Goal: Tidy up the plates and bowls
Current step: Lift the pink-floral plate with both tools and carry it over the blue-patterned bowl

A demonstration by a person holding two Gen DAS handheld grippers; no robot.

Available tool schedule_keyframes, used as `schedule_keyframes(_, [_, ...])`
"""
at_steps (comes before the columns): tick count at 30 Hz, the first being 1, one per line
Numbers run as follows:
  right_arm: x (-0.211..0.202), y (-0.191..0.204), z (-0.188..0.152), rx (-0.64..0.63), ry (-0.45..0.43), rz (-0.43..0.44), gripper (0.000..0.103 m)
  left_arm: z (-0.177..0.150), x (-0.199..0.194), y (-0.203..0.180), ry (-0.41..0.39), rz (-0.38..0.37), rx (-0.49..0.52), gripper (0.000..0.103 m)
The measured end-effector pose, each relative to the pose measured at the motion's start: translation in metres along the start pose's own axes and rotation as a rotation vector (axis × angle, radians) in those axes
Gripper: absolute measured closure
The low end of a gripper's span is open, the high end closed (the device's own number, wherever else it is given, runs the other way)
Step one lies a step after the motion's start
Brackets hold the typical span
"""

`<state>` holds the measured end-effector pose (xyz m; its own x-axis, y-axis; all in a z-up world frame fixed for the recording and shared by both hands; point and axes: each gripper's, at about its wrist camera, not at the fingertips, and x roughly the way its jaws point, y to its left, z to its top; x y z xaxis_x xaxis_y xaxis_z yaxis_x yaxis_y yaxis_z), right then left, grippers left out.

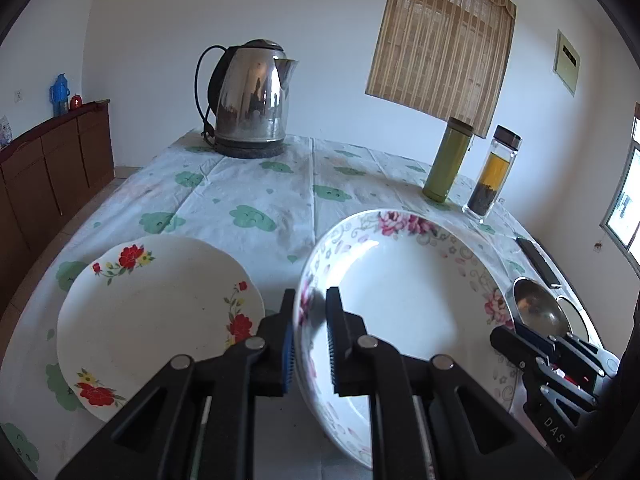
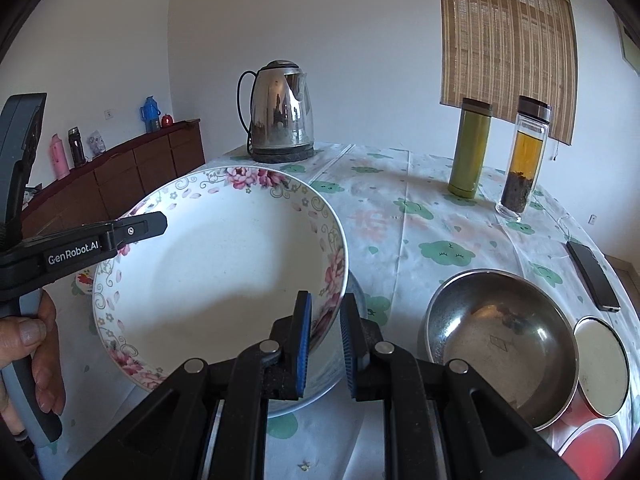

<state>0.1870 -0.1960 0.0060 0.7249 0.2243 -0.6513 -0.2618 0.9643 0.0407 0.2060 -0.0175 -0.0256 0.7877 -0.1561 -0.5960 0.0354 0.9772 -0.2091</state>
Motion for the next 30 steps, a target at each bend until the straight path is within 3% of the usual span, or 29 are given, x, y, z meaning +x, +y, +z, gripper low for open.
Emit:
schedule_keyframes(9, [0.008, 0.0, -0.003, -0.009, 0.024, -0.021, 0.087, -0.004, 0.022, 0.008, 0.043, -0.046, -0.037, 0.092])
schedule_keyframes(30, [0.022, -0.002, -0.009, -0.012, 0.081, -0.049, 0.087, -0.009, 0.036, 0.002, 0.066, -0.033, 0.02, 0.09])
